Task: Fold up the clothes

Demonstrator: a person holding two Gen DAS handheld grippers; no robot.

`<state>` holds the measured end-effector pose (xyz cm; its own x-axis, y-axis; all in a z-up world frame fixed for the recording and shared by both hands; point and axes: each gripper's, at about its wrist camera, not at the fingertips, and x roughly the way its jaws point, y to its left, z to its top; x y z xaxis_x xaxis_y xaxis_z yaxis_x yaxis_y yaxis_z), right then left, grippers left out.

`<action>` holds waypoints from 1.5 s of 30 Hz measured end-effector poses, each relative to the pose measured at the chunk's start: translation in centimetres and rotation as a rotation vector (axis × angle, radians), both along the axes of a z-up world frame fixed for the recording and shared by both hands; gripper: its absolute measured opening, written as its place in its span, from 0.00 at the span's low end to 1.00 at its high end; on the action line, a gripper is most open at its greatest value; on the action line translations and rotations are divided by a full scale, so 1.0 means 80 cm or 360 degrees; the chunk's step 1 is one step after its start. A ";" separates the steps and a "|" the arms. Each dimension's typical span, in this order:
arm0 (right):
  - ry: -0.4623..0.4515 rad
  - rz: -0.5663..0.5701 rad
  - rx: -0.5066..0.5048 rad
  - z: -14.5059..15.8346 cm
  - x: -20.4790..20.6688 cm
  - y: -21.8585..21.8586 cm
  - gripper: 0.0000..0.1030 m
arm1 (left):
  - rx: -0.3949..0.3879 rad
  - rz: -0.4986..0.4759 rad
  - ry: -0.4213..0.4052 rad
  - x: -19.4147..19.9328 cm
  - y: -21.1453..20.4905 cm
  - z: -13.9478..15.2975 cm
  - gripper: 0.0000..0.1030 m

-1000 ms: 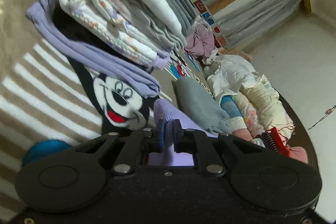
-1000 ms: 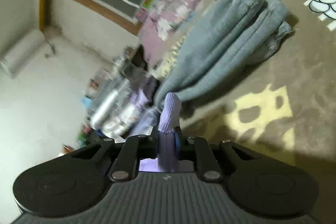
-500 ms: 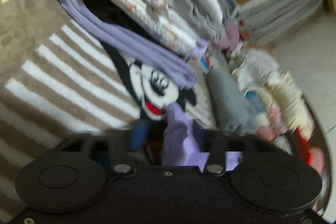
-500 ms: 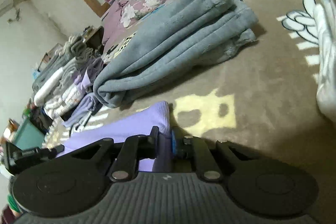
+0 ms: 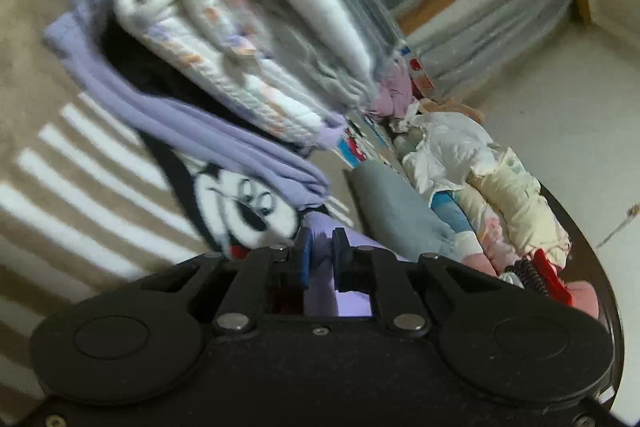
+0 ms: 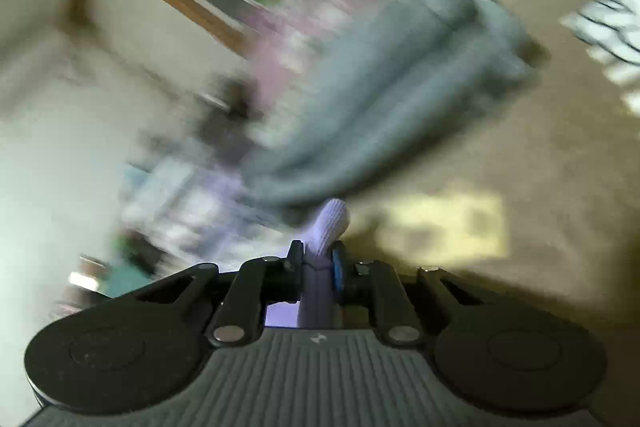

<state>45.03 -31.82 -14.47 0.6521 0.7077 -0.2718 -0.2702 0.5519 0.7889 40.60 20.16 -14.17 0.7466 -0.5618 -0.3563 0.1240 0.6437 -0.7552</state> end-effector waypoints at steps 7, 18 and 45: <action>0.0185 -0.0062 -0.0169 -0.021 0.016 0.002 0.12 | 0.0162 0.0047 0.0191 0.008 -0.002 -0.022 0.10; 0.0116 -0.0136 -0.0595 0.018 -0.001 0.040 0.23 | 0.0529 0.0040 0.0074 0.003 -0.041 0.008 0.41; -0.0260 0.0160 -0.1202 0.083 -0.201 0.066 0.23 | 0.1317 -0.0246 -0.0120 -0.151 -0.157 0.052 0.38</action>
<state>28.95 -26.52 -7.80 0.6677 0.4269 -0.6098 -0.4280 0.8904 0.1548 28.50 7.63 -10.01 0.7211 -0.2397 -0.6501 0.2875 0.9572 -0.0340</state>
